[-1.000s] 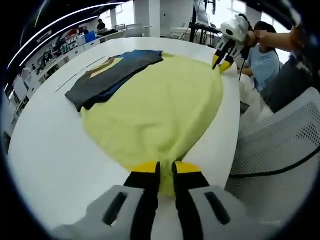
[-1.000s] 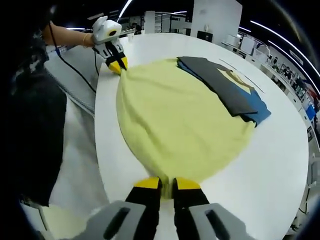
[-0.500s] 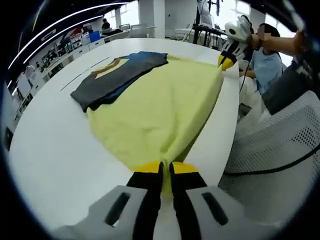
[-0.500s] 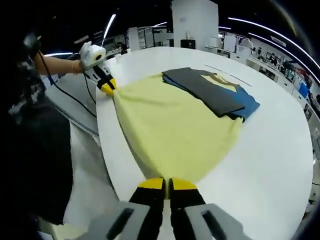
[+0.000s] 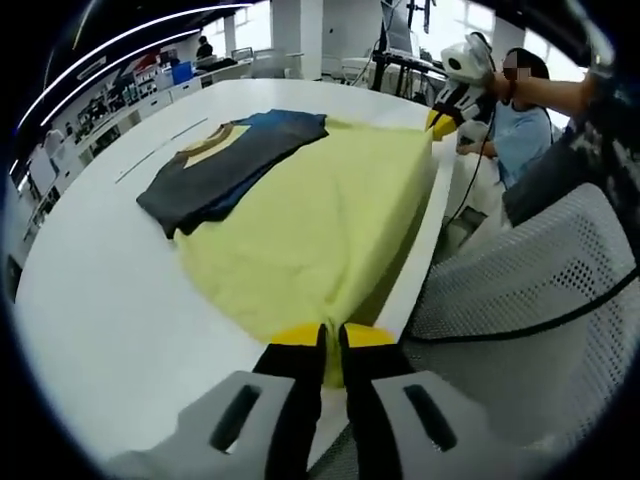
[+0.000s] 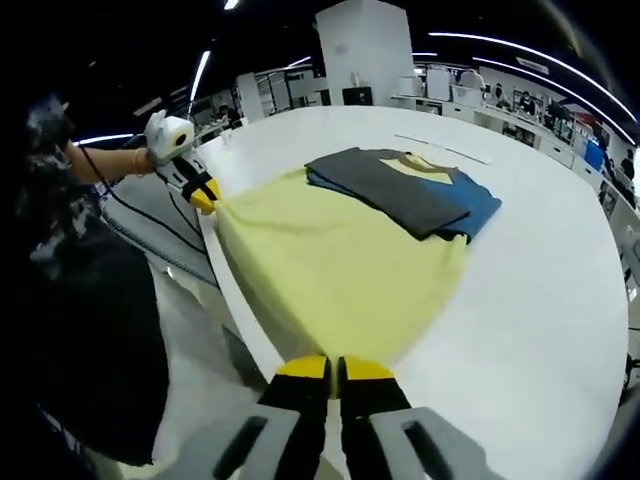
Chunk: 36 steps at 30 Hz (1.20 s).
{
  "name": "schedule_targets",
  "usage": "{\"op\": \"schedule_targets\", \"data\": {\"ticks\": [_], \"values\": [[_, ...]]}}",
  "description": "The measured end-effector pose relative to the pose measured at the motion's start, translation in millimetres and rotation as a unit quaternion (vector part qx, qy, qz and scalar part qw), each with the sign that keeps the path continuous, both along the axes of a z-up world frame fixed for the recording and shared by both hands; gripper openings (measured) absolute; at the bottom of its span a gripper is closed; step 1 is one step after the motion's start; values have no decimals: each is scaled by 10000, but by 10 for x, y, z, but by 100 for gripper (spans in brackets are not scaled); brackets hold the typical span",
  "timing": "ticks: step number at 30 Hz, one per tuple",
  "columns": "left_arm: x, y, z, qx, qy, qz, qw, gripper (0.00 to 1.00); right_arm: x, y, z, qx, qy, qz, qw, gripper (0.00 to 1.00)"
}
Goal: Fold the garment on the visible template until the final outline fits inside the template.
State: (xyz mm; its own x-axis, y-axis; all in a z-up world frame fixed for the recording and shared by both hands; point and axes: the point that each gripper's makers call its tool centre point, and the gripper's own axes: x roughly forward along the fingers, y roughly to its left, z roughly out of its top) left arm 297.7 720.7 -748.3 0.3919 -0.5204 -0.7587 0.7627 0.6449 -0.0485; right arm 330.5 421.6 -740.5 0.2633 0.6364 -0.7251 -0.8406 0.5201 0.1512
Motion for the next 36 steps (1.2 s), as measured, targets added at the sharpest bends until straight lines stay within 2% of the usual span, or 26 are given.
{"op": "schedule_targets", "data": {"ticks": [14,20,29,32,36], "values": [[-285,-44,79,13,144,-15,9999,3,-298,-20,22,-51,190,50,9998,0],[-443,-86,146,-35,242,-149,9996,3,-401,-34,65,-93,221,72,9997,0],[-609,-80,145,-133,404,-218,9989,3,-550,-44,108,-77,304,2,9995,0],[-607,-87,177,-118,381,-220,9990,3,-529,-52,133,-73,229,-44,9997,0],[-496,-63,281,-117,219,-153,9996,3,-343,-43,275,-31,-143,-236,9996,0]]}}
